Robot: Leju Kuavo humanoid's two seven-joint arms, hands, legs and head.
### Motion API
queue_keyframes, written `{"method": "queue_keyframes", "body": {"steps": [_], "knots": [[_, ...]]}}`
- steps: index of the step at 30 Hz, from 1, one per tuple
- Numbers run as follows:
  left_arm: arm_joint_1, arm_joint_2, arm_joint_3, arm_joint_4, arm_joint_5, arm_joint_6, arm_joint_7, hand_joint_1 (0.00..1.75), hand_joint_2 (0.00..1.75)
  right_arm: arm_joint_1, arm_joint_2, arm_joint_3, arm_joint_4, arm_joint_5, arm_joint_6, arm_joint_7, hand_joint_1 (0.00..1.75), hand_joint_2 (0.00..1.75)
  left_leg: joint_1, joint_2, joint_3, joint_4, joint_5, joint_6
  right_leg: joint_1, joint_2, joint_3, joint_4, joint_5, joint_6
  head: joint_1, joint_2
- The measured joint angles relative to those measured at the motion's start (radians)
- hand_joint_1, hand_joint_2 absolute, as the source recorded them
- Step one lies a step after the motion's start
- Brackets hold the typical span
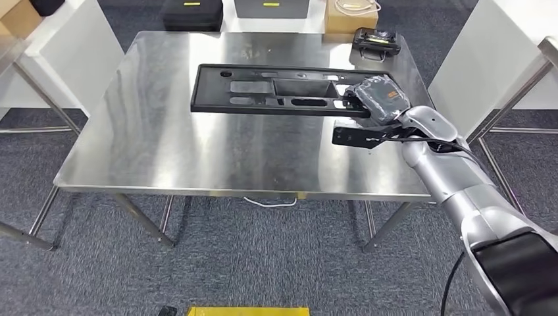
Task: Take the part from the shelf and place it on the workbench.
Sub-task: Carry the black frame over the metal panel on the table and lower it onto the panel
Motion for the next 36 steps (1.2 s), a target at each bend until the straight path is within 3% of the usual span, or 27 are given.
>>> {"method": "queue_keyframes", "body": {"steps": [2,3,4,5,8,9,12,13,15,17,19,20,22,23,24,26,27,29,31,33,34,35,36], "knots": [[0.002,0.001,0.001,0.000,0.002,0.000,0.000,0.00,1.75,0.005,0.011,0.003,0.006,0.000,-0.003,0.001,1.66,1.75,0.012,0.004,-0.070,0.047,-0.098,-0.017,0.000,0.006,0.028,0.000,-0.026,0.000,-0.001,0.000],[0.004,0.002,0.003,0.000,0.004,0.000,-0.001,0.00,1.75,0.009,0.016,0.006,0.011,0.000,-0.004,0.003,1.66,1.75,0.017,0.006,-0.088,0.033,-0.142,-0.024,0.000,0.008,0.043,0.001,-0.040,0.002,0.000,0.000],[0.005,0.003,0.004,0.000,0.007,0.001,-0.002,0.00,1.75,0.011,0.021,0.009,0.016,0.000,-0.005,0.007,1.66,1.75,0.020,0.008,-0.095,-0.001,-0.156,-0.028,-0.001,0.010,0.059,0.002,-0.054,0.004,0.000,0.000],[0.008,0.004,0.007,0.000,0.011,0.002,-0.004,0.00,1.75,0.013,0.026,0.011,0.021,0.000,-0.006,0.011,1.66,1.75,0.022,0.009,-0.093,-0.055,-0.128,-0.028,0.000,0.011,0.075,0.004,-0.068,0.006,-0.001,0.000],[0.018,0.008,0.018,0.001,0.020,0.008,-0.012,0.00,1.75,0.010,0.041,0.015,0.044,0.002,-0.007,0.023,1.66,1.75,0.014,0.006,-0.073,-0.228,0.076,-0.009,0.005,0.018,0.106,0.010,-0.109,0.020,0.001,0.000],[0.021,0.010,0.020,0.001,0.021,0.010,-0.015,0.00,1.75,0.006,0.043,0.016,0.051,0.005,-0.009,0.028,1.66,1.75,0.011,0.004,-0.068,-0.257,0.111,0.000,0.008,0.022,0.113,0.015,-0.116,0.027,0.003,0.000],[0.025,0.010,0.022,0.001,0.022,0.011,-0.025,0.00,1.75,-0.015,0.038,0.020,0.066,0.013,-0.011,0.042,1.66,1.75,0.010,0.006,-0.034,-0.277,0.128,0.024,0.018,0.024,0.119,0.043,-0.132,0.046,0.007,0.000],[0.025,0.010,0.023,0.001,0.021,0.011,-0.026,0.00,1.75,-0.024,0.031,0.020,0.072,0.010,-0.009,0.044,1.66,1.75,0.010,0.007,-0.021,-0.277,0.136,0.032,0.018,0.022,0.101,0.079,-0.139,0.049,0.008,0.000],[0.024,0.010,0.023,0.001,0.019,0.011,-0.027,0.00,1.75,-0.039,0.011,0.016,0.085,-0.001,-0.001,0.045,1.66,1.75,0.009,0.006,-0.004,-0.275,0.136,0.045,0.008,0.016,0.028,0.197,-0.155,0.052,0.009,0.000],[0.024,0.011,0.023,0.001,0.017,0.011,-0.027,0.00,1.75,-0.044,-0.008,0.013,0.097,-0.008,0.004,0.044,1.66,1.75,0.008,0.000,0.012,-0.274,0.118,0.049,-0.002,0.014,-0.050,0.275,-0.199,0.053,0.009,0.000],[0.027,0.009,0.023,0.001,0.016,0.011,-0.027,0.00,1.75,-0.043,-0.023,0.013,0.106,-0.009,0.003,0.041,1.66,1.75,0.009,-0.006,0.038,-0.273,0.092,0.044,-0.013,0.011,-0.074,0.236,-0.238,0.063,0.009,0.000],[0.028,0.008,0.023,0.001,0.015,0.011,-0.027,0.00,1.75,-0.044,-0.028,0.013,0.110,-0.009,0.003,0.040,1.66,1.75,0.009,-0.008,0.054,-0.272,0.077,0.039,-0.019,0.007,-0.067,0.177,-0.223,0.075,0.009,0.000],[0.029,0.008,0.024,0.001,0.014,0.011,-0.027,0.00,1.75,-0.042,-0.034,0.013,0.118,-0.010,0.003,0.038,1.66,1.75,0.009,-0.009,0.082,-0.267,0.046,0.027,-0.024,-0.008,-0.039,0.066,-0.111,0.109,0.010,0.000],[0.028,0.008,0.024,0.001,0.014,0.011,-0.027,0.00,1.75,-0.043,-0.034,0.013,0.122,-0.011,0.003,0.038,1.66,1.75,0.008,-0.008,0.090,-0.266,0.033,0.020,-0.021,-0.013,-0.025,0.035,-0.061,0.110,0.011,0.000],[0.027,0.008,0.024,0.001,0.014,0.011,-0.028,0.00,1.75,-0.044,-0.035,0.013,0.125,-0.011,0.003,0.037,1.66,1.75,0.007,-0.007,0.095,-0.266,0.025,0.014,-0.017,-0.015,-0.017,0.027,-0.029,0.103,0.011,0.000],[0.025,0.008,0.025,0.001,0.014,0.016,-0.044,0.00,1.75,-0.049,-0.035,0.013,0.127,-0.011,0.001,0.037,1.66,1.75,0.007,-0.003,0.096,-0.262,0.021,0.006,-0.011,-0.011,-0.005,0.023,-0.030,0.071,0.009,0.000],[0.024,0.008,0.026,0.001,0.013,0.028,-0.066,0.00,1.75,-0.049,-0.037,0.012,0.127,-0.010,-0.001,0.038,1.66,1.75,0.009,-0.001,0.087,-0.243,0.026,0.003,-0.014,-0.009,0.000,0.021,-0.031,0.064,0.008,0.000],[0.022,0.007,0.027,0.000,0.013,0.074,-0.134,0.00,1.75,-0.044,-0.040,0.013,0.129,-0.008,-0.010,0.039,1.66,1.75,0.016,0.004,0.031,-0.151,0.033,-0.006,-0.019,-0.006,0.018,0.015,-0.039,0.048,0.007,0.000],[0.021,0.005,0.030,0.000,0.016,0.148,-0.212,0.00,1.75,-0.025,-0.039,0.013,0.131,-0.002,-0.027,0.039,1.66,1.75,0.022,0.007,-0.054,-0.027,-0.004,-0.017,-0.017,-0.004,0.036,0.013,-0.054,0.032,0.007,0.000],[0.020,0.004,0.037,0.000,0.025,0.225,-0.271,0.00,1.75,0.005,-0.034,0.013,0.133,0.006,-0.046,0.041,0.83,1.75,0.025,0.008,-0.111,0.027,-0.055,-0.025,-0.014,-0.001,0.056,0.014,-0.072,0.025,0.007,0.000],[0.020,0.004,0.042,0.000,0.033,0.250,-0.289,0.00,1.75,0.019,-0.031,0.014,0.133,0.009,-0.053,0.042,0.41,1.75,0.026,0.008,-0.119,0.010,-0.051,-0.026,-0.013,0.001,0.066,0.016,-0.082,0.026,0.007,0.000],[0.020,0.004,0.047,0.000,0.042,0.266,-0.300,0.00,1.75,0.029,-0.028,0.014,0.133,0.011,-0.060,0.043,0.00,1.75,0.026,0.008,-0.115,-0.032,-0.023,-0.024,-0.013,0.004,0.076,0.019,-0.091,0.027,0.007,0.000],[0.020,0.006,0.054,0.000,0.053,0.275,-0.305,0.00,1.31,0.035,-0.025,0.014,0.133,0.013,-0.065,0.044,0.00,1.75,0.026,0.008,-0.098,-0.100,0.033,-0.020,-0.012,0.006,0.085,0.022,-0.101,0.030,0.006,0.000]]}}
